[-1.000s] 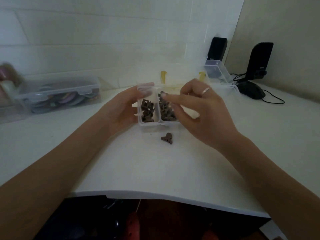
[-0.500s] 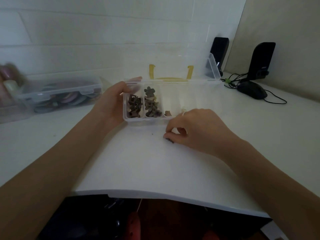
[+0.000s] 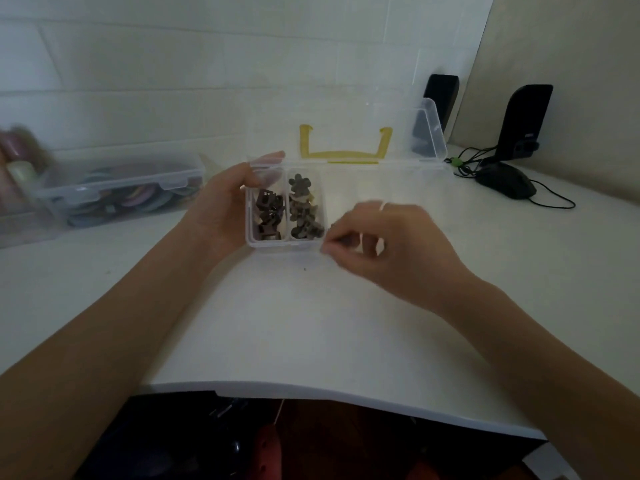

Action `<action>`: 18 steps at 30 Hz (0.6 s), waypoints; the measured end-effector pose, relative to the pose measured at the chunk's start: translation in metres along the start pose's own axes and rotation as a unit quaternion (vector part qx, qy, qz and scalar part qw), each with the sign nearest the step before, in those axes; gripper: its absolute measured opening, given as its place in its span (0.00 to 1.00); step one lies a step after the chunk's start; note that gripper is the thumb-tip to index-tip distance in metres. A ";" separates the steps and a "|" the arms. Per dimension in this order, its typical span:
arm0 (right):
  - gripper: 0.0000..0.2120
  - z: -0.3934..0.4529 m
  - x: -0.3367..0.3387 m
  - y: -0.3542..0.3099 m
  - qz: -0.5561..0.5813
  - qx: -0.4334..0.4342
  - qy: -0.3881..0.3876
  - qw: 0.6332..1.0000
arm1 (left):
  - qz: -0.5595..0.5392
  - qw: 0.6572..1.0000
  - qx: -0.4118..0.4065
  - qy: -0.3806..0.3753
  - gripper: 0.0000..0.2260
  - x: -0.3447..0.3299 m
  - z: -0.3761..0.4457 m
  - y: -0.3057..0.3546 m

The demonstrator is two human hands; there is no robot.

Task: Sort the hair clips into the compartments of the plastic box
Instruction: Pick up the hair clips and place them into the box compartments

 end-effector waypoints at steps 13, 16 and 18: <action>0.11 0.003 -0.002 0.014 -0.145 -0.037 0.124 0.981 | -0.010 0.999 -0.027 -0.046 0.21 -0.006 -0.004 0.006; 0.13 0.005 -0.006 0.019 -0.148 -0.037 0.107 0.983 | -0.020 0.998 -0.025 -0.060 0.30 -0.006 -0.003 0.006; 0.13 0.005 -0.003 0.021 -0.112 -0.048 0.108 0.987 | -0.017 0.998 -0.019 -0.061 0.33 -0.005 -0.002 0.005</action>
Point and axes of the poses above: each hand's wrist, its own z-axis towards the middle knuckle, its own x-axis out of the back of the hand, y = z × x, the point moved 5 cm from there along z, towards the middle knuckle, and after that the axes turned 6 degrees about -x, right-handed, at the moved point
